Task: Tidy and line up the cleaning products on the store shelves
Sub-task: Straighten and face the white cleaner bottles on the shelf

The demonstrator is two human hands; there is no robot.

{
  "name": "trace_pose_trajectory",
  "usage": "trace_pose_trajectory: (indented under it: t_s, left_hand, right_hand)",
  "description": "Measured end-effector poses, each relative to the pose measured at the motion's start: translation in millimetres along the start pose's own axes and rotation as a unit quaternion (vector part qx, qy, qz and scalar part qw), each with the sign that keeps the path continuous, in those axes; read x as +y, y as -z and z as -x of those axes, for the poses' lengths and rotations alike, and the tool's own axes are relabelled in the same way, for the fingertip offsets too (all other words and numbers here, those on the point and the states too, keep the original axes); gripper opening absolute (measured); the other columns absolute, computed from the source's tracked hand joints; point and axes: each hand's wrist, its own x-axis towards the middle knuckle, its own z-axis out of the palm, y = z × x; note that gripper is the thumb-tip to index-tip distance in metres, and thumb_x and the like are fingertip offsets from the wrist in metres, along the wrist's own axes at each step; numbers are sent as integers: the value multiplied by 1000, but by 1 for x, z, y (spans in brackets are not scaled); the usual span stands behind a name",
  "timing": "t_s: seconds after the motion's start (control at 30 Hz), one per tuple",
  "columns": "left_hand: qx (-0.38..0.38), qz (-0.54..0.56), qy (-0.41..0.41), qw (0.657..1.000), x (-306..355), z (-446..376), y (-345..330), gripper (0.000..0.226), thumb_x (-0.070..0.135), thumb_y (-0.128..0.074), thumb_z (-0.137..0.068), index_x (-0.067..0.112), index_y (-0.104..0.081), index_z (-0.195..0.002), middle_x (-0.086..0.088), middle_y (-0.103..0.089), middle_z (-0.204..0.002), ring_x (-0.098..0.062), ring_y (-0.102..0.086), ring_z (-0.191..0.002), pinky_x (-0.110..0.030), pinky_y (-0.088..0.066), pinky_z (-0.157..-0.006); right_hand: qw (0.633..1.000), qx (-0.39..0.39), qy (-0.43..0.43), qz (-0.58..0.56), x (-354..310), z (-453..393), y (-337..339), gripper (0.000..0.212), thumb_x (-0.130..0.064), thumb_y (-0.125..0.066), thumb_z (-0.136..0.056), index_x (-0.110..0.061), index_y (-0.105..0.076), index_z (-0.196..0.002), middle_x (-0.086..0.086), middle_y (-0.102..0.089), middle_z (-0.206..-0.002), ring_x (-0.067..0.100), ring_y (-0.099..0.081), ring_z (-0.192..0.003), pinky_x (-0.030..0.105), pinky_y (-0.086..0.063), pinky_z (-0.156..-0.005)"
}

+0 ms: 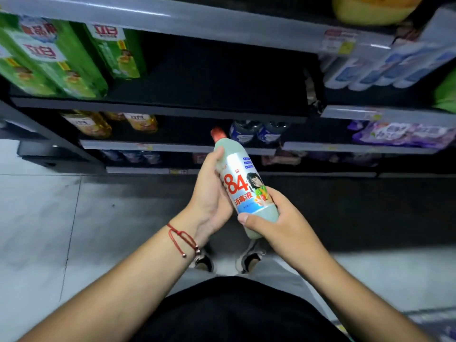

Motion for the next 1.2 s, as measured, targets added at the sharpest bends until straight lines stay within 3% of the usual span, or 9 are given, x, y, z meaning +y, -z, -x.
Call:
trace_pose_trajectory:
  t_s: [0.13,0.23,0.3,0.4,0.5,0.73,0.83,1.07,1.2]
  left_hand:
    - [7,-88,-1,996,-19,0,-19,56,30,-50,-93,-7,-52,-134,-20,-61,-103,-29,-63,-92,-44,-55,-87]
    - [-23,-222,-15,975,-40,0,-43,39,22,-48,-98,2,-55,-131,-11,-70,-88,-21,-70,-79,-38,-62,-75]
    - [-36,-320,-45,946,-59,-1,-62,35,19,-54,-99,11,-54,-132,-11,-71,-100,-21,-70,-87,-37,-60,-79]
    - [-85,-444,-92,887,-96,-4,-92,49,20,-68,-91,18,-51,-137,-7,-70,-118,-17,-71,-98,-31,-58,-79]
    - [-129,-546,-132,817,-139,-1,-129,53,17,-77,-86,27,-54,-133,4,-71,-115,-8,-70,-102,-27,-58,-84]
    - [-241,-693,-208,646,-266,5,-207,78,28,-87,-76,29,-47,-142,12,-57,-137,-4,-54,-126,-32,-45,-108]
    - [-294,-711,-214,602,-318,3,-238,81,31,-87,-76,30,-45,-144,14,-53,-142,-7,-50,-132,-37,-43,-111]
    - [-383,-697,-125,593,-406,-8,-303,75,19,-87,-78,23,-50,-142,4,-66,-126,-11,-64,-116,-40,-52,-103]
    - [-385,-631,-25,673,-427,-24,-331,61,22,-80,-80,18,-55,-136,-17,-67,-121,-39,-64,-114,-58,-52,-98]
  right_hand:
    - [999,24,-18,-20,20,11,21,46,-33,-79,-80,-40,-56,-120,-17,-71,-101,1,-69,-87,28,-59,-80]
    - [998,26,-32,-54,38,21,43,45,-33,-77,-83,-39,-56,-122,-20,-71,-102,-3,-68,-89,24,-56,-81]
    - [996,30,-38,-79,53,30,61,41,-35,-77,-82,-38,-57,-118,-22,-71,-100,-5,-68,-89,20,-52,-78]
    - [990,52,-52,-118,81,44,89,40,-37,-79,-79,-37,-59,-113,-21,-72,-100,-7,-67,-89,20,-52,-80]
    - [981,77,-60,-170,115,57,117,51,-42,-83,-68,-34,-60,-113,-14,-74,-104,0,-70,-95,35,-55,-94]
    - [932,127,6,-340,195,96,195,65,4,-74,-81,-30,-59,-133,-11,-71,-123,3,-65,-115,27,-53,-98]
    - [903,183,15,-389,230,111,232,61,-2,-76,-75,-31,-62,-127,-11,-72,-121,5,-65,-116,32,-53,-101]
    - [864,276,13,-421,283,166,300,53,-15,-81,-73,-31,-62,-120,-6,-75,-114,10,-69,-109,42,-52,-103]
    - [849,320,22,-420,292,190,335,58,-33,-84,-66,-35,-61,-120,-10,-75,-108,8,-71,-102,31,-55,-92]
